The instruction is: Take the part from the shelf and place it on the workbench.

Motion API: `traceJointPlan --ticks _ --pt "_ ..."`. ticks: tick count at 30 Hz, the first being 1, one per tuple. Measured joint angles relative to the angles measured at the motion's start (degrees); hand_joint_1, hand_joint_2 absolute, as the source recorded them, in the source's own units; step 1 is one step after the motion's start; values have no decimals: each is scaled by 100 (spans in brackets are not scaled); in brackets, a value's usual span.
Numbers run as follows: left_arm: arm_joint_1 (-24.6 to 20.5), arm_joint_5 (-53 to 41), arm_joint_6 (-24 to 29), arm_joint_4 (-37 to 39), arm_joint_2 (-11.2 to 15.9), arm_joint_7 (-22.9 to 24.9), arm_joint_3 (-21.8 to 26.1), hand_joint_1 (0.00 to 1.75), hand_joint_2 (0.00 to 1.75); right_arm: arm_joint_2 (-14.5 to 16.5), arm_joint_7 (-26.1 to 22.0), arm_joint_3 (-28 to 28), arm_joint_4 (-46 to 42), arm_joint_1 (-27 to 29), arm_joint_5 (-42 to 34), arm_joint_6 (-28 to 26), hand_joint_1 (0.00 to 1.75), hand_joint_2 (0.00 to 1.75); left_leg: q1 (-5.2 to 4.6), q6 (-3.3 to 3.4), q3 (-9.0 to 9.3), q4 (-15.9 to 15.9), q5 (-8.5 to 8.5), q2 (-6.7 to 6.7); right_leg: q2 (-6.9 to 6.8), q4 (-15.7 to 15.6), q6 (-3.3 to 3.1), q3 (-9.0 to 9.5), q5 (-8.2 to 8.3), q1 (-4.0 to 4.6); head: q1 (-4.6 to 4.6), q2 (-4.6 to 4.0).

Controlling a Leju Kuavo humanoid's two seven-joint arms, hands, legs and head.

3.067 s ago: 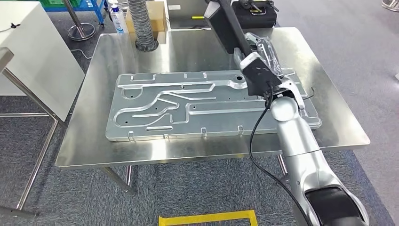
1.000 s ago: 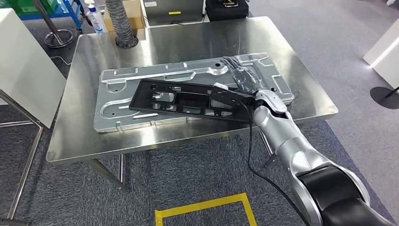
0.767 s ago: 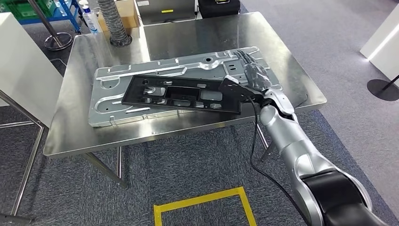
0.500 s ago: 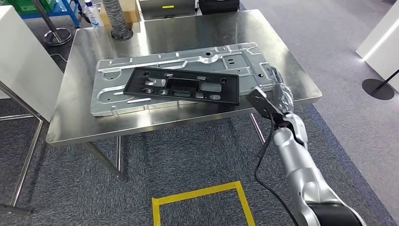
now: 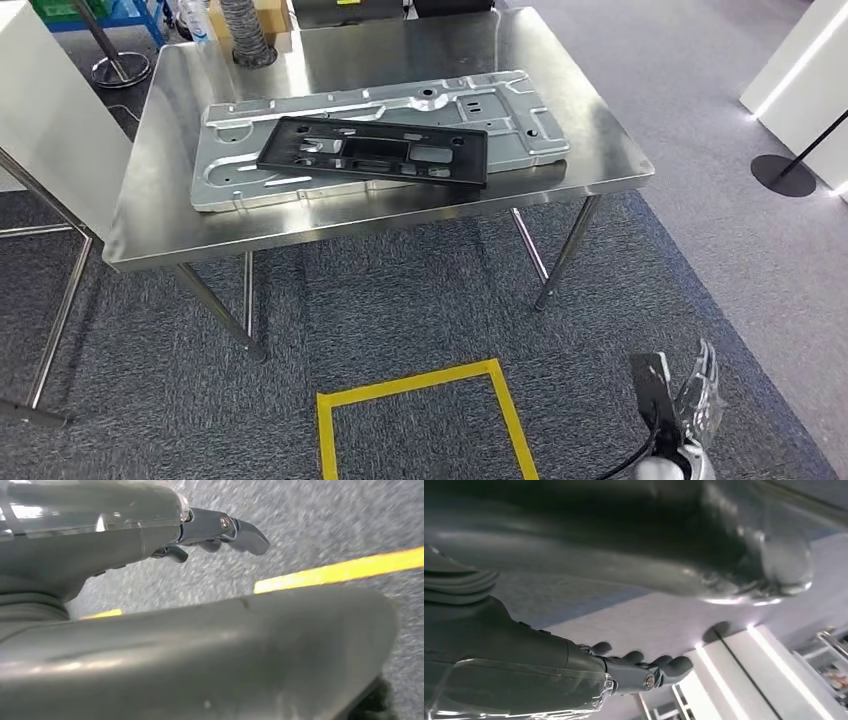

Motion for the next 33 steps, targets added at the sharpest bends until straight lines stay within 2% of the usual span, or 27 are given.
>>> traceJointPlan --ticks 2,3,4,5,6,7,8,9,10,11,12,14,15,17,18,19,20,22,23,24,25,27,28,29,30,31,33 --pt "-26 -41 -13 0 8 -7 2 0 0 253 -131 -385 17 123 138 38 0 0 29 -92 -30 0 83 -38 -78 -13 -148 -56 12 34 -2 0" --pt "-29 -58 -18 0 12 -7 3 0 0 330 -186 -558 79 150 194 54 0 0 47 -115 -72 43 15 -62 -124 -2 -219 -112 66 45 -2 0" --pt "-31 -71 -21 0 14 -5 4 0 0 382 -237 -695 186 152 236 57 0 0 59 -120 -132 183 -174 -82 -163 -6 -287 -182 134 52 -2 0" --pt "-29 -86 -25 0 16 -3 5 0 0 406 -291 -808 333 139 260 42 0 0 66 -109 -213 442 -470 -93 -195 -9 -344 -264 210 63 -2 0" --pt "-25 -100 -27 0 19 0 5 0 0 408 -340 -901 515 120 273 15 0 0 60 -94 -296 802 -802 -101 -217 -5 -379 -351 283 96 -2 0" --pt "-22 -117 -29 0 19 2 6 0 0 394 -374 -984 743 93 277 -12 0 0 54 -81 -357 1196 -1050 -110 -241 -1 -402 -440 356 132 -2 0" --pt "-20 -137 -31 0 20 2 7 0 0 368 -394 -1068 1002 62 274 -38 0 0 48 -69 -378 1520 -1148 -120 -269 4 -420 -535 427 170 -2 0" --pt "-24 -157 -31 0 20 1 7 0 0 333 -402 -1148 1298 27 267 -56 0 0 39 -49 -330 1698 -1097 -126 -300 12 -432 -634 497 208 -2 0" --pt "-29 -177 -32 0 20 -1 7 0 0 302 -408 -1221 1626 -12 246 -61 0 0 24 -16 -193 1680 -943 -130 -326 21 -440 -737 566 242 -2 0" --pt "-34 -197 -32 -1 20 0 7 0 0 272 -410 -1290 1953 -52 211 -51 0 0 0 32 39 1464 -782 -128 -344 30 -444 -831 632 269 -2 0" --pt "-40 -217 -32 -2 25 2 8 0 0 255 -400 -1352 2268 -93 171 -21 0 0 -33 95 361 1078 -715 -113 -357 40 -442 -910 697 285 -2 0" --pt "-66 -252 -32 -7 42 5 9 0 0 241 -334 -1447 2812 -160 107 71 0 0 -109 184 994 165 -835 -76 -388 48 -413 -1004 816 297 -2 0" --pt "-79 -265 -32 -8 50 5 9 0 0 241 -277 -1482 3039 -185 87 120 0 0 -145 204 1167 -138 -919 -68 -411 41 -387 -1026 876 286 -2 0" --pt "-95 -295 -34 -9 55 1 9 0 0 241 -112 -1546 3441 -237 19 256 0 0 -173 216 1198 -357 -878 -82 -443 7 -327 -1060 986 254 -2 0" --pt "-95 -319 -39 -9 57 -4 9 0 0 241 1 -1589 3636 -267 -33 350 0 0 -169 241 1146 -389 -795 -84 -418 22 -294 -1087 948 239 -2 0" --pt "-100 -347 -44 -9 60 -10 10 0 0 242 116 -1630 3820 -284 -86 451 0 0 -155 272 1090 -419 -709 -81 -377 124 -264 -1135 792 229 -2 0" --pt "-102 -375 -53 -9 62 -17 10 0 0 244 225 -1672 3992 -289 -134 551 0 0 -138 300 1020 -439 -627 -78 -329 347 -233 -1206 526 217 -2 0" --pt "-99 -424 -75 -9 61 -28 7 0 0 249 429 -1742 4287 -276 -211 753 0 0 -143 324 861 -418 -498 -84 -271 1052 -177 -1364 -60 188 -2 0" --pt "-95 -441 -86 -9 58 -29 5 0 0 249 519 -1777 4413 -272 -240 840 0 0 -140 315 774 -400 -439 -89 -264 1387 -150 -1411 -194 171 -2 0" --pt "-93 -455 -95 -9 56 -27 3 0 0 249 603 -1809 4523 -271 -268 919 0 0 -132 297 680 -374 -383 -94 -261 1584 -124 -1395 -178 153 -2 0" --pt "-95 -460 -99 -9 56 -23 2 0 0 249 681 -1839 4621 -271 -298 987 0 0 -117 272 574 -334 -335 -98 -261 1595 -100 -1292 -53 131 -2 0" --pt "-103 -464 -102 -9 55 -9 2 0 0 249 798 -1886 4765 -273 -355 1074 0 0 -83 210 371 -219 -267 -115 -250 1058 -47 -809 222 69 -2 0" --pt "-109 -464 -102 -9 55 -4 2 0 0 249 840 -1904 4830 -279 -374 1103 0 0 -80 174 280 -144 -246 -125 -228 635 -34 -513 235 52 -3 0" --pt "-114 -465 -102 -9 55 -1 2 0 0 249 866 -1919 4884 -283 -382 1117 0 0 -81 136 211 -81 -222 -136 -204 284 -49 -279 177 45 -2 0" --pt "-119 -466 -103 -9 55 2 2 0 0 248 901 -1932 4931 -286 -386 1143 0 0 -89 98 161 -33 -194 -145 -186 61 -80 -143 99 50 -3 0" --pt "-121 -466 -103 -9 55 10 2 0 0 243 963 -1948 4972 -289 -392 1186 0 0 -93 56 130 -7 -160 -151 -178 -37 -126 -100 53 73 -3 0" --pt "-113 -463 -103 -8 55 34 3 0 0 207 1126 -1983 5055 -292 -416 1295 0 0 -73 -17 91 22 -164 -168 -213 -36 -243 -158 99 74 -3 0"
